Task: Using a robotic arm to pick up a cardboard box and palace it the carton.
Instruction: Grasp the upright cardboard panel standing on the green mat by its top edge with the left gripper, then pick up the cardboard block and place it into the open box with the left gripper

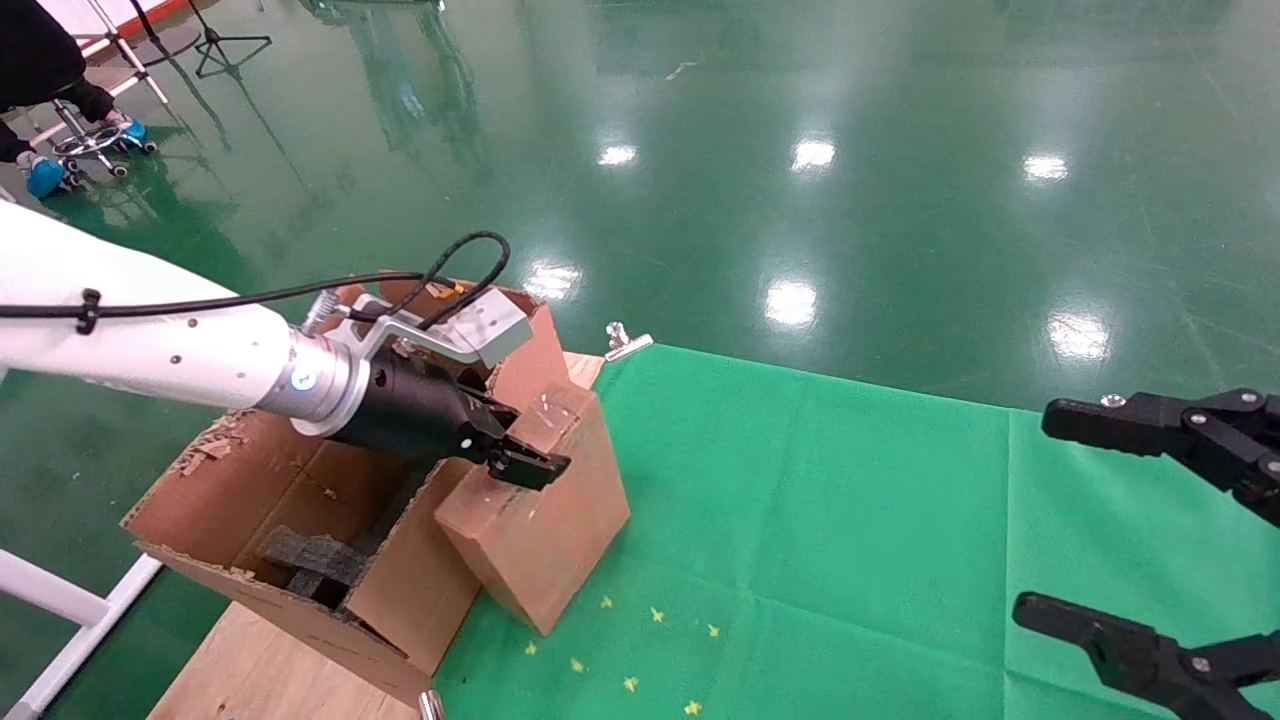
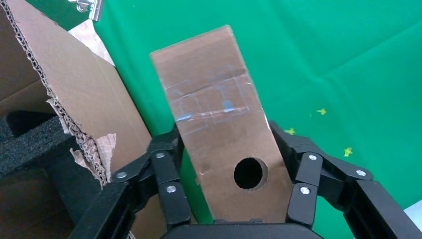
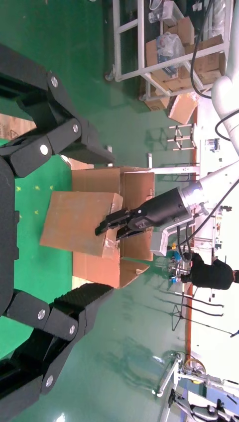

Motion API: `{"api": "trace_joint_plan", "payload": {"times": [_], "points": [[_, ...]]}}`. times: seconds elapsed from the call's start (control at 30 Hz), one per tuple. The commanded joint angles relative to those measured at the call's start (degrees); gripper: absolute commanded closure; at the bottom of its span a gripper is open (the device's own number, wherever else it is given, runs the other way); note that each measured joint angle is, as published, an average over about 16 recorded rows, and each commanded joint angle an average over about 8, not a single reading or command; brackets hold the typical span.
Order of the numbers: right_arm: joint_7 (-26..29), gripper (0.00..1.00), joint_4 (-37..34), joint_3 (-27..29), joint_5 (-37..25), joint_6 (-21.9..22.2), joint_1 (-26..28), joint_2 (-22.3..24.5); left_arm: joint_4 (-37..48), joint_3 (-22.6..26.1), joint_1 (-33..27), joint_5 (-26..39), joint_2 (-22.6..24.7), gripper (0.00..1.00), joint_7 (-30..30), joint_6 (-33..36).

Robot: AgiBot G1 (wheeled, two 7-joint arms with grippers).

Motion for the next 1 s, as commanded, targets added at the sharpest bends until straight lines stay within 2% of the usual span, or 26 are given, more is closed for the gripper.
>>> {"api": "trace_joint_plan", "payload": {"times": [0.03,0.3,0.5,0.77,1.0], "points": [[0.0,0.0,0.0,0.0,0.0,0.0,0.0,0.0,0.19,0.08,-0.29,-0.12,-0.04,1.0,0.47,0.51],[-0.01,0.0,-0.01,-0.01,0.0,0.0,0.0,0.0,2.23,-5.49,-5.82,-7.6,-3.34,1.0,6.89,0.27],[-0.01,0.0,-0.01,-0.01,0.01,0.0,0.0,0.0,4.34,-9.87,-11.93,-10.31,-6.88,1.0,11.73,0.03],[-0.01,0.0,-0.01,-0.02,0.01,0.0,0.01,0.01,9.84,-10.46,-14.33,-6.78,-12.23,1.0,22.09,1.04],[-0.01,0.0,-0.01,-0.02,0.02,0.01,0.01,0.01,23.98,-9.15,-11.58,-4.05,-13.56,1.0,34.5,-1.65]]}}
